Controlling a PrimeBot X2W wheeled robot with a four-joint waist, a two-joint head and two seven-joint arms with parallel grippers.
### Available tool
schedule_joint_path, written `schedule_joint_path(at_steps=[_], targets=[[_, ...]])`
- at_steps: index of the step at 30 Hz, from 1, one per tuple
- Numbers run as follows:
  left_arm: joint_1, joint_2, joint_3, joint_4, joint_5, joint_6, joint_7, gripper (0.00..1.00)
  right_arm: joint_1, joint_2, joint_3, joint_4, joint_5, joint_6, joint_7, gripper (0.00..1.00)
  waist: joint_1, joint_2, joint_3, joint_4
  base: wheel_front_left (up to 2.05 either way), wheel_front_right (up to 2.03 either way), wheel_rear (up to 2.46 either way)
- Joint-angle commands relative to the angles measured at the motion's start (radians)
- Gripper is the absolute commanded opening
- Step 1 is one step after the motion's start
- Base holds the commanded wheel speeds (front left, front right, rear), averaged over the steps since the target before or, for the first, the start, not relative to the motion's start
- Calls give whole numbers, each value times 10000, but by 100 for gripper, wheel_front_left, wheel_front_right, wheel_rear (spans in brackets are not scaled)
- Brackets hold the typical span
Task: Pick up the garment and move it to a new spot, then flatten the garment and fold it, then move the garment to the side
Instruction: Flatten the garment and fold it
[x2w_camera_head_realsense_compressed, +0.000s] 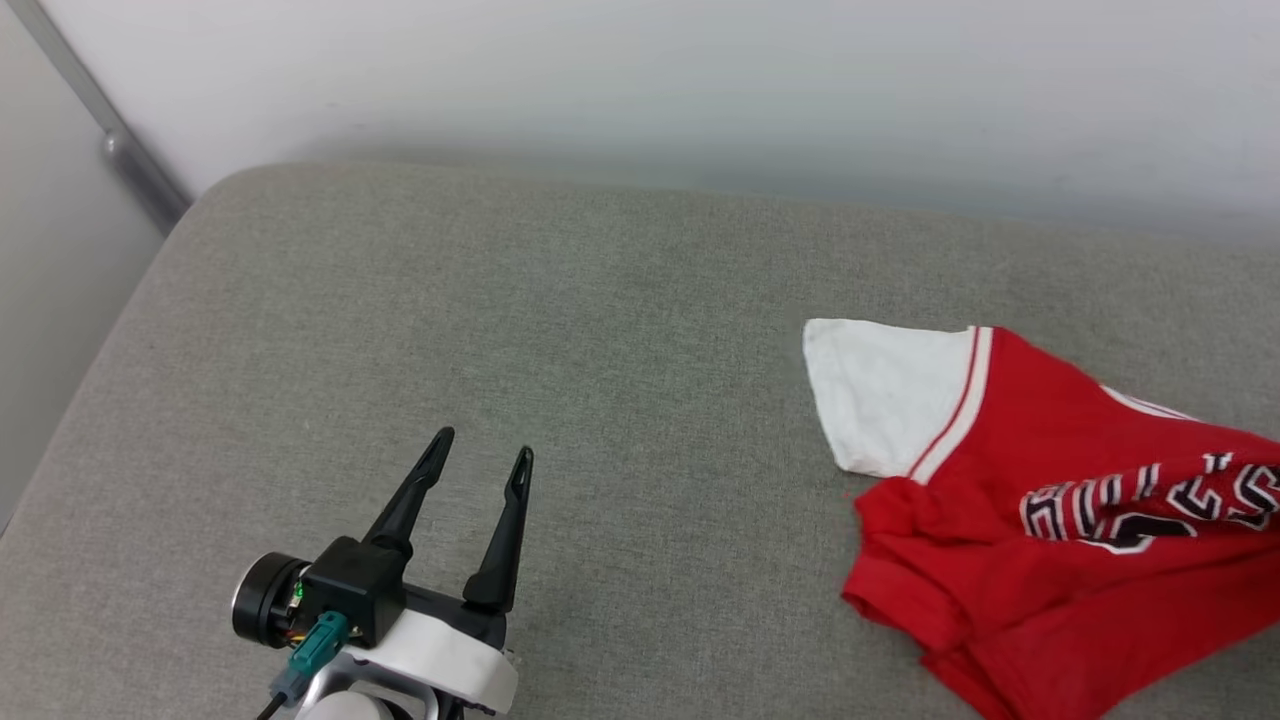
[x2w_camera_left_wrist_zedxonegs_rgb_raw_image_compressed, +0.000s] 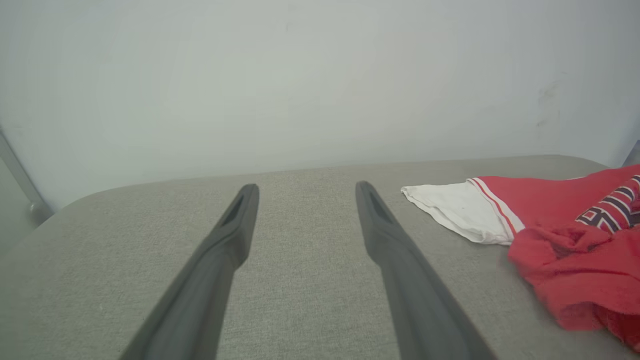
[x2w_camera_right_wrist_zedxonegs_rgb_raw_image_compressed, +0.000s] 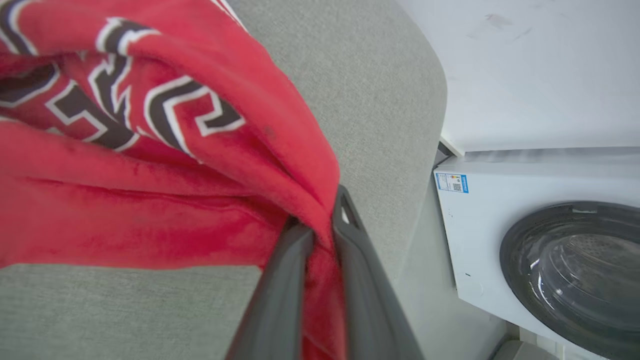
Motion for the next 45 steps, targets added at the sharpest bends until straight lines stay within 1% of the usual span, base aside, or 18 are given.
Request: schedule_joint_path(at_steps=[1, 5, 12, 13, 14, 18, 21, 24, 27, 28, 31, 35, 39, 42, 45], targets=[[-63, -49, 35, 36, 81, -74, -25, 100, 62, -106, 43, 230, -140, -8, -252, 0, 0, 0, 108, -3, 0, 0, 0], [-141, -92, 104, 92, 127, -158, -26, 100, 171, 343, 411, 906, -276, -10, -1179, 0, 0, 0, 306, -26, 0, 0, 0], [-287, -106, 114, 251, 213, -301, -26, 100, -202, 1332, 1578, 2436, -409, -8, -2656, 0, 0, 0, 434, -106, 0, 0, 0], [-308, -89, 108, 278, 227, -320, -26, 100, -232, 1473, 1724, 2650, -356, -4, -2834, 43, 0, 0, 427, -127, 0, 0, 0], [-322, -70, 124, 303, 234, -308, -26, 100, -277, 1631, 1823, 2873, -283, -2, -3000, 100, 0, 0, 409, -159, 0, 0, 0], [-255, -16, 158, 381, 218, -294, -26, 100, -430, 1969, 2076, 3438, 31, 9, -3469, 100, 0, 0, 227, -328, 0, 0, 0], [-106, 11, 165, 406, 191, -261, -26, 100, -597, 2055, 1884, 3319, 296, 6, -3936, 100, 0, 0, 4, -522, 0, 0, 0], [10, 40, 201, 357, 150, -245, -26, 100, -614, 2208, 1479, 2867, 664, -10, -4240, 100, 0, 0, -249, -807, 0, 0, 0], [104, 78, 257, 284, 102, -212, -26, 100, -389, 2404, 1019, 2107, 939, -10, -4498, 100, 0, 0, -493, -1136, 0, 0, 0], [104, 78, 257, 284, 102, -212, -26, 100, -389, 2404, 1019, 2107, 939, -10, -4498, 100, 0, 0, -493, -1136, 0, 0, 0], [150, 122, 339, 188, 49, -215, -26, 100, -90, 2719, 376, 1171, 1211, -10, -4787, 100, 0, 0, -662, -1494, 0, 0, 0], [16, 179, 417, 53, -128, -318, 51, 100, 354, 3466, -620, -108, 1352, -8, -5515, 100, 0, 0, -699, -2013, 0, 0, 0], [-408, 278, 443, -141, -384, -544, 433, 100, 785, 4548, -1474, -1075, 1335, -7, -6690, 100, 0, 0, -543, -2549, 0, 0, 0], [-970, 381, 437, -325, -658, -818, 996, 100, 1028, 5219, -1905, -1529, 1199, -7, -7535, 100, 0, 0, -305, -2955, 0, 0, 0], [-1817, 524, 280, -421, -1039, -1177, 2032, 100, 1170, 5757, -2157, -1836, 1147, -7, -8283, 100, 0, 0, 46, -3339, 0, 0, 0]])
